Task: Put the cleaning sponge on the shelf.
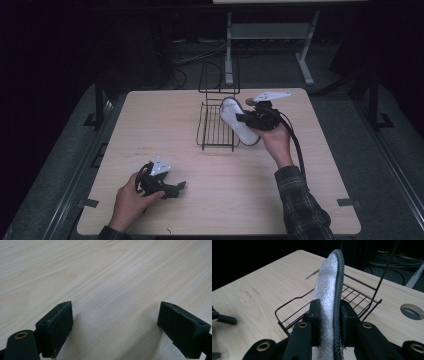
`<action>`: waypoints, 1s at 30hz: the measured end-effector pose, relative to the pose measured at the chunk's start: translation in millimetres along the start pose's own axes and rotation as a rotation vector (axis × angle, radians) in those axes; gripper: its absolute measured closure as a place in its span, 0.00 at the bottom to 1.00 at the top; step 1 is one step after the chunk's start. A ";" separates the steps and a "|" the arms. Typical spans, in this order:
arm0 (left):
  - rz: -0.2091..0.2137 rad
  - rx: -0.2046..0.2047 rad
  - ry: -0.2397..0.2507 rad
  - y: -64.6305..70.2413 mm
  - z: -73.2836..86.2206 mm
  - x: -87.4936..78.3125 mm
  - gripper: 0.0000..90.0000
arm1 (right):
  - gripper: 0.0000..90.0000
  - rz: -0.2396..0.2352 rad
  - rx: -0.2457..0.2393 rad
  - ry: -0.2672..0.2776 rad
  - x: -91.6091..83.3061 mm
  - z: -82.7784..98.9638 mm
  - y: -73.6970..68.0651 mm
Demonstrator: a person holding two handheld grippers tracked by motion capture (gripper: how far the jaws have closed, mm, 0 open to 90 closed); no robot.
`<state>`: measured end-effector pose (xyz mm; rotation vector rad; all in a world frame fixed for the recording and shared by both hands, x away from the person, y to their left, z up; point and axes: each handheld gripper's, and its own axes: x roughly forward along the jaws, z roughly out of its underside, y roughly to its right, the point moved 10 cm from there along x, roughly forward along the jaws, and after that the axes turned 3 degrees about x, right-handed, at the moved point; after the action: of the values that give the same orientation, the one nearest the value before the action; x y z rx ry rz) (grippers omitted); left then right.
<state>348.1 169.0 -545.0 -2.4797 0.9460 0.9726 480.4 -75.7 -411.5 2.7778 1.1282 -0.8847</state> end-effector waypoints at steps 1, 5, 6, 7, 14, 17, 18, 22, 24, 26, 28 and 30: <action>0.001 0.000 0.001 0.0 0.0 0.1 0.14 | 0.83 0.002 0.001 -0.003 4.0 -0.4 0.4; -0.001 0.000 0.002 -0.1 -0.1 0.2 0.14 | 0.82 -0.016 0.005 -0.003 17.4 -2.4 -1.2; -0.001 0.000 0.001 -0.1 -0.1 0.1 0.14 | 0.82 -0.021 0.013 -0.008 19.8 -2.1 -2.4; -0.001 0.000 0.001 -0.1 -0.1 0.1 0.14 | 0.82 -0.028 0.016 -0.018 24.8 -1.4 -3.2; -0.002 0.001 0.000 -0.3 0.0 0.1 0.14 | 0.82 -0.047 0.009 -0.051 49.8 -1.2 -8.9; 0.000 -0.001 0.000 0.1 0.1 0.1 0.14 | 0.82 -0.046 0.000 -0.065 57.5 0.1 -9.4; 0.000 -0.001 0.000 0.1 0.1 0.2 0.14 | 0.82 -0.044 -0.006 -0.073 60.8 1.3 -8.3; -0.001 -0.001 0.001 0.0 0.0 0.2 0.14 | 0.82 -0.049 -0.001 -0.081 69.6 3.0 -7.9; -0.002 -0.001 0.001 0.0 0.0 0.2 0.14 | 0.81 -0.050 0.010 -0.090 73.9 4.2 -7.6; -0.003 0.000 0.001 -0.1 0.0 0.2 0.14 | 0.81 -0.053 0.007 -0.096 77.0 5.1 -6.5; -0.003 0.001 0.001 -0.2 0.0 0.2 0.14 | 0.80 -0.052 0.014 -0.097 79.8 5.2 -5.5; -0.002 0.001 0.000 -0.2 0.0 0.2 0.14 | 0.80 -0.054 0.010 -0.099 81.1 5.7 -4.4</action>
<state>348.4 169.1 -545.1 -2.4795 0.9435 0.9705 521.7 -22.0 -456.7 2.6893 1.1911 -1.0232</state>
